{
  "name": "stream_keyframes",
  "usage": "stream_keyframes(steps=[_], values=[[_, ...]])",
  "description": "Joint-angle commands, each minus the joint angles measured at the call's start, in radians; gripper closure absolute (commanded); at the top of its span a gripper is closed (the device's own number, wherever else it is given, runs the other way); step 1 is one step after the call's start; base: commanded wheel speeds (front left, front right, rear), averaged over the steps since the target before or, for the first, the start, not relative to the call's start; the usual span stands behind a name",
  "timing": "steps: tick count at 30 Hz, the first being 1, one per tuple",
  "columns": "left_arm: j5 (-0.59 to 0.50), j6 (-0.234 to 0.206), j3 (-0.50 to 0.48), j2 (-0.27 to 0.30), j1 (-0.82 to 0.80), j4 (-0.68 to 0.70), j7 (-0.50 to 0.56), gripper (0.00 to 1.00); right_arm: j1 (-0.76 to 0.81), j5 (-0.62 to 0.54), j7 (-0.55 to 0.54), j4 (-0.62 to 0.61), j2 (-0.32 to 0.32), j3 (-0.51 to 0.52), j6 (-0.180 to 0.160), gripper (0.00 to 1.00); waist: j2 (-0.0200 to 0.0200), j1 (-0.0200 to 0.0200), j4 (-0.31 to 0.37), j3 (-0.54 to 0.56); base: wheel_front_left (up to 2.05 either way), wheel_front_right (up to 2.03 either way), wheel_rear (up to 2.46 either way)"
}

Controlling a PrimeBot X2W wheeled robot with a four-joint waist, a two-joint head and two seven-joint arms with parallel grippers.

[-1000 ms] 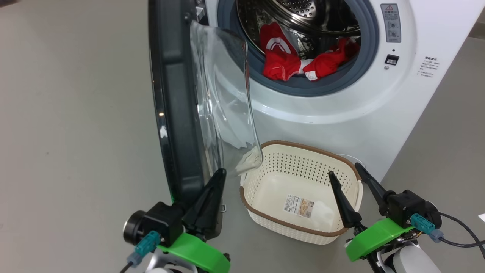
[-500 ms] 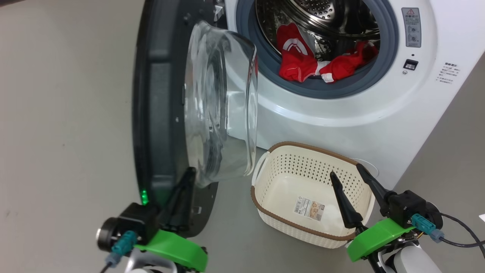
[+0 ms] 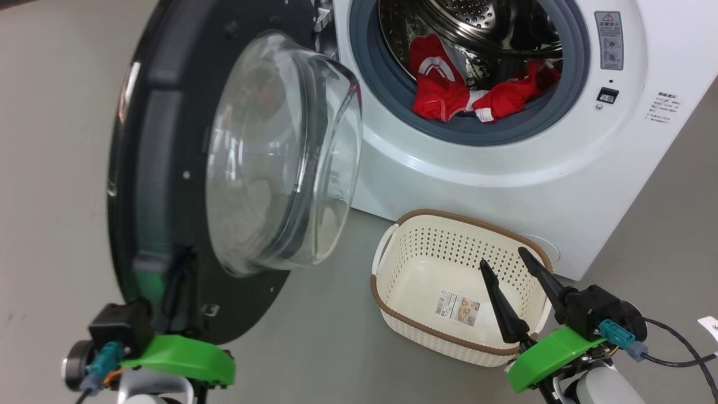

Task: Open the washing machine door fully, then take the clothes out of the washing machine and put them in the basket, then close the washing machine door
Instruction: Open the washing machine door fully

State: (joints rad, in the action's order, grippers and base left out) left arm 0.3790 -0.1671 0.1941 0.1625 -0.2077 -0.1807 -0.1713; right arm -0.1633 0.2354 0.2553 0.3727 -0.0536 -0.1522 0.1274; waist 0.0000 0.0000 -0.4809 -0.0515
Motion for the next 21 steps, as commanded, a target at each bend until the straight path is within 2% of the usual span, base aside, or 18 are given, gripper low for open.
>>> stream_keyframes(steps=[1, 6, 21], values=[[0.008, -0.022, -0.065, 0.043, -0.019, 0.003, -0.012, 1.0, -0.017, -0.013, 0.006, -0.019, 0.003, -0.028, 0.003, 0.0, 0.0, 0.0, 0.003, -0.002, 0.0, 0.0, 0.0], [0.009, -0.048, -0.104, 0.066, -0.024, -0.019, -0.032, 1.0, -0.016, -0.013, 0.006, -0.022, 0.003, -0.037, 0.003, 0.0, 0.0, 0.0, 0.014, -0.01, 0.0, 0.0, 0.0], [0.071, -0.076, -0.212, 0.088, -0.06, -0.059, -0.065, 1.0, -0.035, -0.043, 0.006, -0.021, 0.003, -0.043, 0.003, 0.0, 0.0, 0.0, 0.032, -0.051, 0.0, 0.0, 0.0]])
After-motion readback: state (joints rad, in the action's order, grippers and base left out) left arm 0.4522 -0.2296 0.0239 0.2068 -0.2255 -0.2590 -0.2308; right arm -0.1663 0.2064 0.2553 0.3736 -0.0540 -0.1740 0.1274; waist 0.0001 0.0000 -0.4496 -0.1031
